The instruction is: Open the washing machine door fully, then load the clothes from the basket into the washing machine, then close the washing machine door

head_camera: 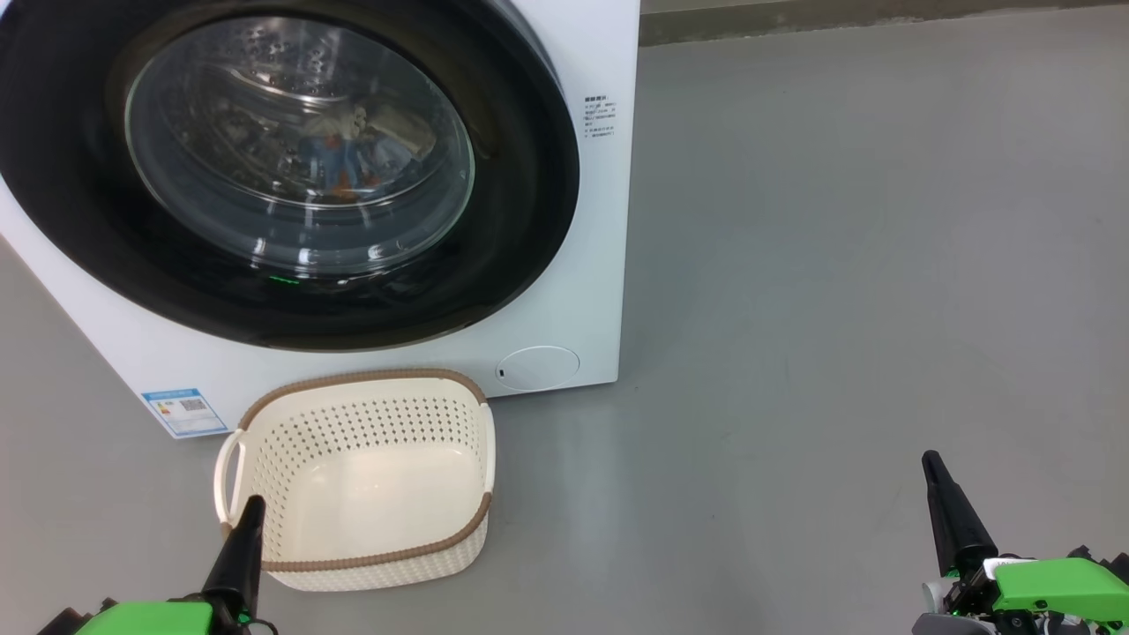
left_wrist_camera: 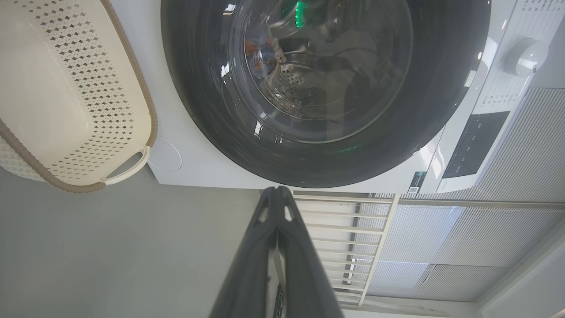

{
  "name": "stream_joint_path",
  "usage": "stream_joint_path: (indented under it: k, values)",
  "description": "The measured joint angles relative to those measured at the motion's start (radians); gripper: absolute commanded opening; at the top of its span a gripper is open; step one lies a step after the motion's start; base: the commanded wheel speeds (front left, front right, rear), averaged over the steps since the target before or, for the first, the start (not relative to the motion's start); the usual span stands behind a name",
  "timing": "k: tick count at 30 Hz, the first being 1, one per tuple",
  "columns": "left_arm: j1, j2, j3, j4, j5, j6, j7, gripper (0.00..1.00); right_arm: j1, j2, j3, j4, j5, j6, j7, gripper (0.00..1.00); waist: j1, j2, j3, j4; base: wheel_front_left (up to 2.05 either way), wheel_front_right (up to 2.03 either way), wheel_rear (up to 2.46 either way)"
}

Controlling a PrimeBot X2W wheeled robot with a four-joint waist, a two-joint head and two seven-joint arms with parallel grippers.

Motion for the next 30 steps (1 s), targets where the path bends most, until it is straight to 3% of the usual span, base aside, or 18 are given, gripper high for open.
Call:
stream_joint_path:
  k: [30]
  values:
    - [0.000, 0.000, 0.000, 0.000, 0.000, 0.000, 0.000, 0.00, 0.000, 0.000, 0.000, 0.000, 0.000, 0.000, 0.000, 0.00, 0.0000, 0.0000, 0.000, 0.000, 0.00, 0.00, 0.00]
